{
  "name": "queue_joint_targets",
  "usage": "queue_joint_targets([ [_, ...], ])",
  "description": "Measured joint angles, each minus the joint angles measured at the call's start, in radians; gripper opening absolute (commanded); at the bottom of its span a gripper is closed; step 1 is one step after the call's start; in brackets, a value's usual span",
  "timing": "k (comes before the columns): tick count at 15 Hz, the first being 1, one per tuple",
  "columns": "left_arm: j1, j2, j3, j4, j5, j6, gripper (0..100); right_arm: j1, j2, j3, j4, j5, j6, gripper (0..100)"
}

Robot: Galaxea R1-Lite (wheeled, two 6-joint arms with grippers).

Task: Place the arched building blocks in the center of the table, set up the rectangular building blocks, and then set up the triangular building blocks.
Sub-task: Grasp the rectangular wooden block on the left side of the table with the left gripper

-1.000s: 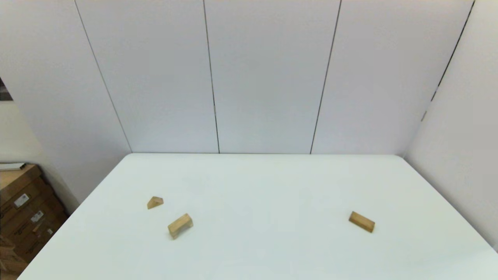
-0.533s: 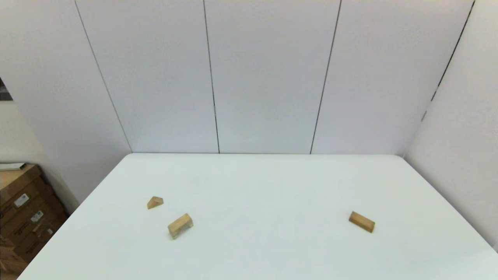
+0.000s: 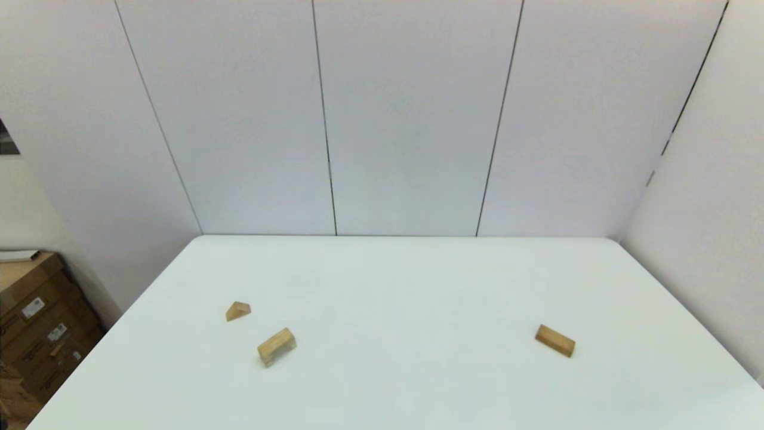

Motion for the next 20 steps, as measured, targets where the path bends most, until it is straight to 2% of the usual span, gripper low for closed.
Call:
queue_joint_targets([
  [7,0.005,0.52,-0.466,0.215,-0.01,0.023,100,0.0,0.0,0.0,0.0,0.0,0.0,100],
  [13,0.004,0.877,-0.647,0.526,-0.021,0.265,100,0.0,0.0,0.0,0.0,0.0,0.0,100],
  [16,-0.006,1.013,-0.691,0.565,-0.084,0.365,100,0.0,0.0,0.0,0.0,0.0,0.0,100],
  [20,-0.054,1.161,-0.718,0.563,-0.109,0.378,100,0.0,0.0,0.0,0.0,0.0,0.0,100],
])
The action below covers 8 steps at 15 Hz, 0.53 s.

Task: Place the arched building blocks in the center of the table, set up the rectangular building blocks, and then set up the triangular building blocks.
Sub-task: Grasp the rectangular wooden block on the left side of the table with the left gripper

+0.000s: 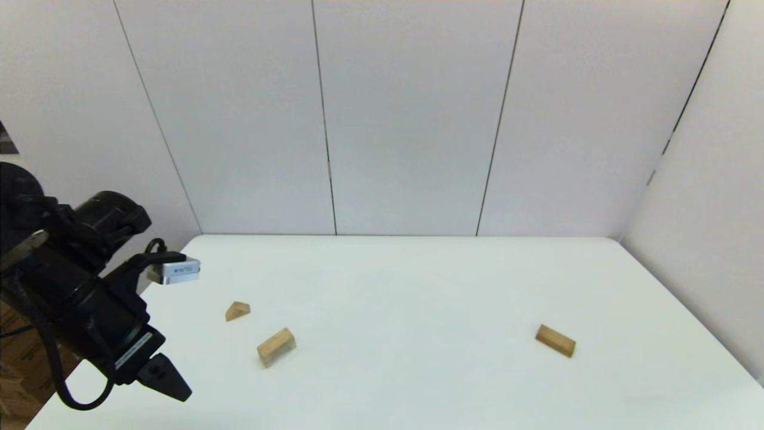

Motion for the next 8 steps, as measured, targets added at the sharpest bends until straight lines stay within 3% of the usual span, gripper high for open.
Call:
queue_joint_targets([
  [4,-0.037,0.131,-0.054,-0.016,-0.001,-0.024,100,0.0,0.0,0.0,0.0,0.0,0.0,100],
  [8,-0.104,0.269,-0.16,-0.139,-0.007,-0.177,100,0.0,0.0,0.0,0.0,0.0,0.0,100],
])
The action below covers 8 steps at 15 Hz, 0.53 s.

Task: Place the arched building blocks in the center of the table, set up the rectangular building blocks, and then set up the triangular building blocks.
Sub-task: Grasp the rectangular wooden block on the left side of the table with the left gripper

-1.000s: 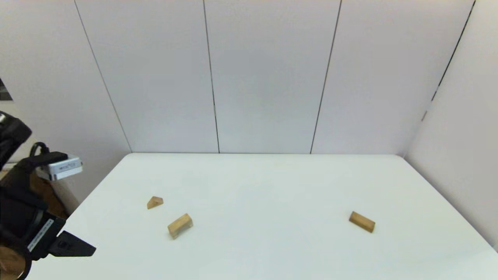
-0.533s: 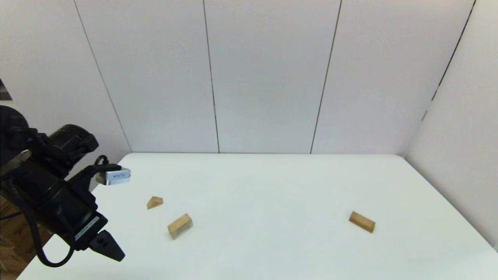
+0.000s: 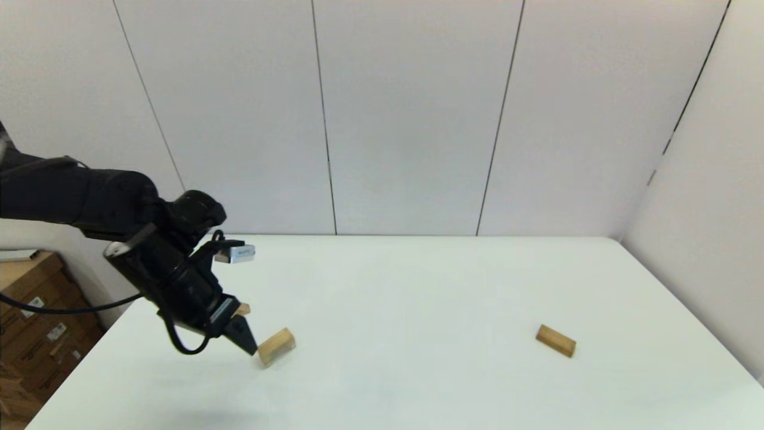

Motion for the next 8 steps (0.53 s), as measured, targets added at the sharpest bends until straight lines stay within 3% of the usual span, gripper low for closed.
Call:
queue_joint_targets([
  [4,-0.064,0.12,-0.058,-0.184,-0.023,-0.126,100,0.0,0.0,0.0,0.0,0.0,0.0,100],
  [8,-0.079,0.212,-0.098,-0.215,-0.019,-0.122,100,0.0,0.0,0.0,0.0,0.0,0.0,100],
])
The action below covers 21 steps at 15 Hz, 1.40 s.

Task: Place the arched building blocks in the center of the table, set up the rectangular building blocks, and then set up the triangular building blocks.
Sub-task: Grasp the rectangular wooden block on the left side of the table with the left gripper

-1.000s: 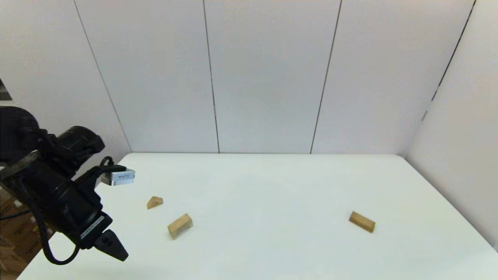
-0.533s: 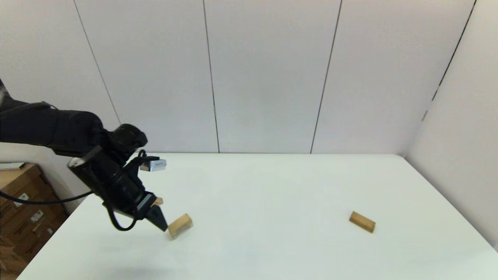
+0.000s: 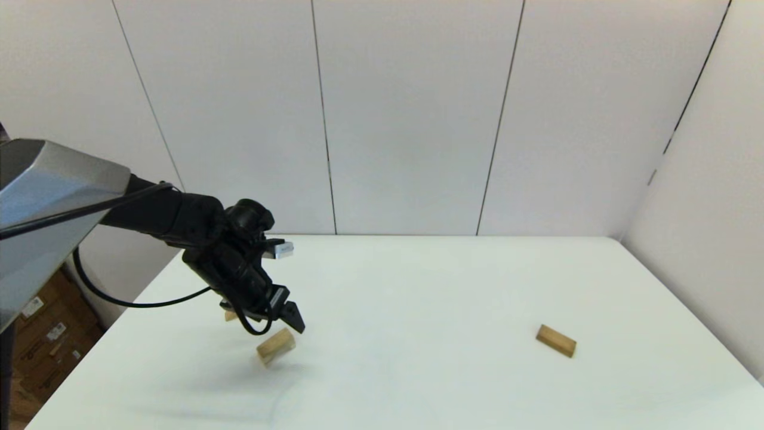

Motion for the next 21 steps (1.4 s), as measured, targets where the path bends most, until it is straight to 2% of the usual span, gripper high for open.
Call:
queue_joint_targets([
  [4,0.003,0.049,-0.015,0.0,0.018,0.022,100,0.0,0.0,0.0,0.0,0.0,0.0,100],
  [10,0.008,0.088,-0.011,0.002,0.13,0.181,100,0.0,0.0,0.0,0.0,0.0,0.0,100],
  [21,-0.001,0.118,-0.013,0.002,0.148,0.217,100,0.0,0.0,0.0,0.0,0.0,0.0,100],
])
